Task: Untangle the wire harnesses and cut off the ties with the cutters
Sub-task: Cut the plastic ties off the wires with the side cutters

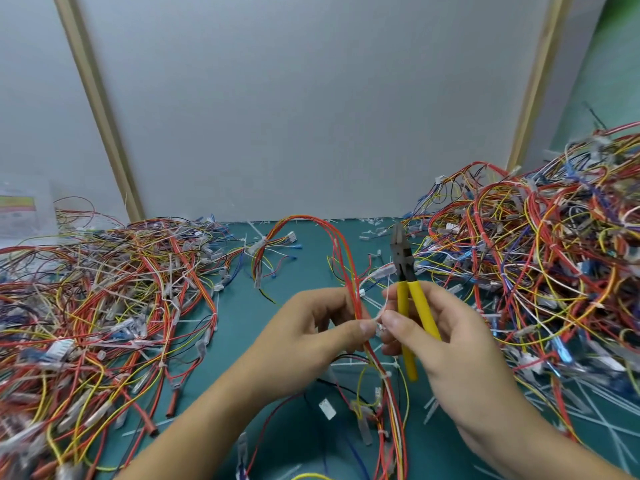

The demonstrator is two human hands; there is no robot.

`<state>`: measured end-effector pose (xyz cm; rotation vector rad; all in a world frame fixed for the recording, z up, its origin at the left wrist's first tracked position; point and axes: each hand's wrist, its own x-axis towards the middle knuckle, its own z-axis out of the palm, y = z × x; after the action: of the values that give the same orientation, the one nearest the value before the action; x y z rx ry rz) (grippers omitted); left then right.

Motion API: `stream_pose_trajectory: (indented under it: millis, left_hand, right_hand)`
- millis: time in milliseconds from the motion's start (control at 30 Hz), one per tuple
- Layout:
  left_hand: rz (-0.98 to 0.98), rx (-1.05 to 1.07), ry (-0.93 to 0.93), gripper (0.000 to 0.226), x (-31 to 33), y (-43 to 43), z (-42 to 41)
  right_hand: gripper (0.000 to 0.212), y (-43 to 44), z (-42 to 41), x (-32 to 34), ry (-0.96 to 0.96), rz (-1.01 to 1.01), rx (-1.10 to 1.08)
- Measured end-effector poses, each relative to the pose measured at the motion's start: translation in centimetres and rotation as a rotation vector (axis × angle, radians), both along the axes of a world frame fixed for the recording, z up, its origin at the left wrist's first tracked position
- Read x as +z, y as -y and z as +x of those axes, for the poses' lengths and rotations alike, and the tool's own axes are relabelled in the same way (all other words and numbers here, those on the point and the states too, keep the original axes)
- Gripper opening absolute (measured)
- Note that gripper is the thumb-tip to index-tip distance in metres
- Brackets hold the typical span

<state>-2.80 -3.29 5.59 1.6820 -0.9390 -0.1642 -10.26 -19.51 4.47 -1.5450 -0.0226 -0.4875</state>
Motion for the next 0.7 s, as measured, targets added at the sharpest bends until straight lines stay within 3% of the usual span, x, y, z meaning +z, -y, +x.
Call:
stream_pose_trajectory:
  millis: [367,700]
  left_hand:
    - [0.07,-0.009,-0.014,0.018,-0.06,0.18,-0.13]
    - [0.108,0.037,-0.005,0.02,-0.28,0.45,0.06]
  right_hand:
    - [0.026,-0.1,0.06,-0.03,0.019,-0.009,0.017]
    - [0.022,-0.47,0.39,-0.09,0.002,0.032,-0.074]
